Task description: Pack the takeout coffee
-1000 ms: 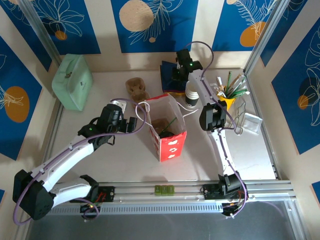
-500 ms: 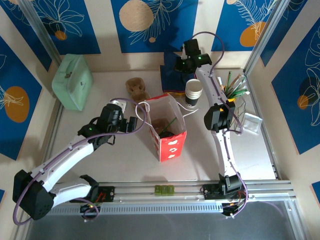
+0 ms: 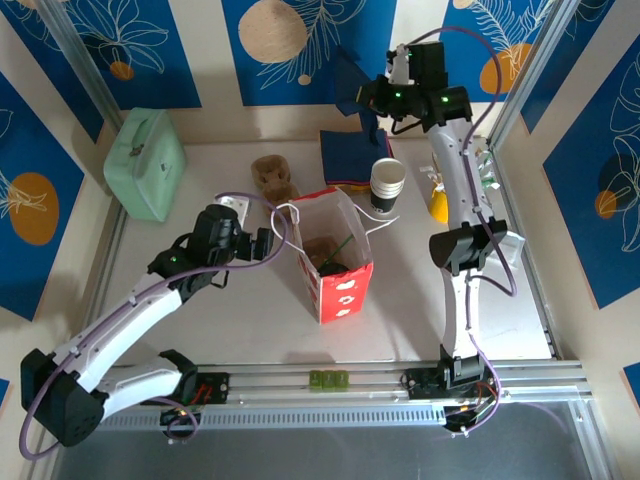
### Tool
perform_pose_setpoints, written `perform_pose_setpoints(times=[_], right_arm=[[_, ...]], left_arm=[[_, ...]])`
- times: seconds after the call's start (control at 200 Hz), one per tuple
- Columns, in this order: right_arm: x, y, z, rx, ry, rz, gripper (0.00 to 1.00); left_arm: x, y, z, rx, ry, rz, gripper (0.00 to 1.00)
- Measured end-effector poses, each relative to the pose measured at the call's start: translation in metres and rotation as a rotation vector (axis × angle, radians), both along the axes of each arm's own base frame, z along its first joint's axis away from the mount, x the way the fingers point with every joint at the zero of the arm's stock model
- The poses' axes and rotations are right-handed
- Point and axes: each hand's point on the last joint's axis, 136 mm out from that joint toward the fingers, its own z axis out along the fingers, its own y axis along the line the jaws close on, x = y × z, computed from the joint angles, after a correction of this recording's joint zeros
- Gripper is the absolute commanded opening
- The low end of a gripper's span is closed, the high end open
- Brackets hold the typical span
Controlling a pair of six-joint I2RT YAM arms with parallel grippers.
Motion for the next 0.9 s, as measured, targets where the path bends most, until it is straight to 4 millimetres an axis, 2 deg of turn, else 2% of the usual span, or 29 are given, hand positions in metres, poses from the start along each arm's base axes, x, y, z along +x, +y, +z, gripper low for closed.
perform_pose_setpoints(times=[0.19,0.37,0.475,0.575,0.665,0.79,0.9], right_arm=[[-0.055,0.009,0.046,0.114,0.024,0.111,0.00],[-0.132,0.022,0.081,0.161,0.037,0.223,0.00],[-0.180,0.041,0.090,0.159,0.041,0.300,0.00],[-0.216,0.058,0.086,0.135,0.055,0.359,0.00],[-0.242,0.073,0.072,0.097,0.082,0.396,0.00],[-0.264,0.087,0.039,0.025,0.137,0.416,0.00],[-0.271,0.095,0.003,-0.050,0.191,0.408,0.00]], left_arm=[[-0.004,0.000,0.011,-0.026,-0.028,-0.010,0.99],[-0.003,-0.001,0.022,-0.053,-0.064,-0.014,0.99],[-0.002,-0.002,0.025,-0.060,-0.073,-0.015,0.99],[-0.002,-0.003,0.026,-0.066,-0.080,-0.019,0.99],[-0.002,-0.004,0.025,-0.066,-0.078,-0.021,0.99],[-0.002,-0.003,0.024,-0.066,-0.076,-0.021,1.00],[-0.002,-0.004,0.024,-0.067,-0.078,-0.021,0.99]])
